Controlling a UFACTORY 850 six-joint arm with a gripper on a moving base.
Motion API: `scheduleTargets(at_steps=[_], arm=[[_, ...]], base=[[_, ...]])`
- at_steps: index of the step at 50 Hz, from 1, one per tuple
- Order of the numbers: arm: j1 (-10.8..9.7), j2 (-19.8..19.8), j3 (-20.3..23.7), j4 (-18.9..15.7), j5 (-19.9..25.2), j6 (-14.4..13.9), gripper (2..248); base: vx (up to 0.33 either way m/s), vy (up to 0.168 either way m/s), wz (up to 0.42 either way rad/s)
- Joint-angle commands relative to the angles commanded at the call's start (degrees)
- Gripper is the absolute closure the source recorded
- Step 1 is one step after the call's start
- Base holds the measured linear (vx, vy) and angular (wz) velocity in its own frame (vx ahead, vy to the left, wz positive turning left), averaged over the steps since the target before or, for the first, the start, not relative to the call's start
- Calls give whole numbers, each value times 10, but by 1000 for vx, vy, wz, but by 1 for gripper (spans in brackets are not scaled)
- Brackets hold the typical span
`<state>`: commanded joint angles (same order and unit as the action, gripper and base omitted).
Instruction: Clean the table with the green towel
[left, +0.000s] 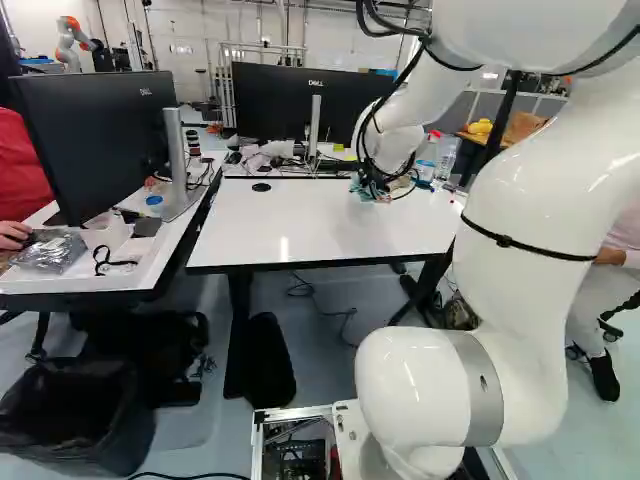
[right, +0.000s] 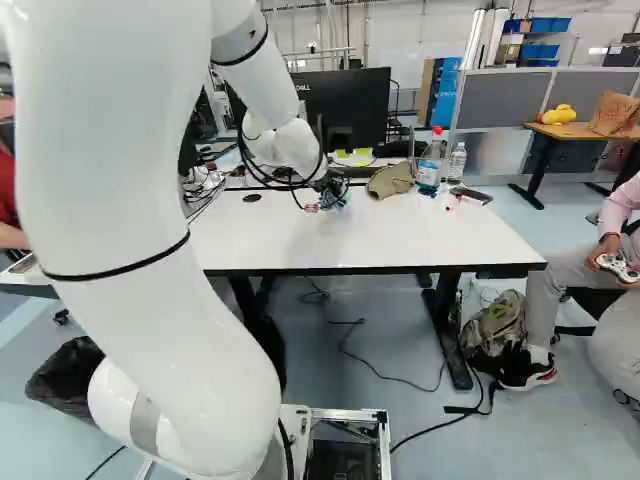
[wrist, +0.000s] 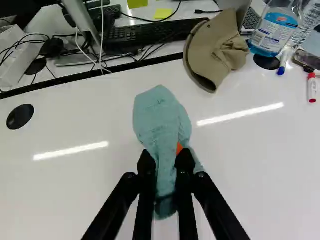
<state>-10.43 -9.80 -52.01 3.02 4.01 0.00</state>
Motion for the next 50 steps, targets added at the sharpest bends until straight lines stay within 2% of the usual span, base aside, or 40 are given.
scheduleTargets(at_steps=[13, 48, 50], arm=[[-13, -23, -26, 0, 0, 0, 202], [-13, -23, -26, 0, 0, 0, 202], [-13, -23, -26, 0, 0, 0, 196]], base=[[0, 0, 0], [0, 0, 0], [0, 0, 0]])
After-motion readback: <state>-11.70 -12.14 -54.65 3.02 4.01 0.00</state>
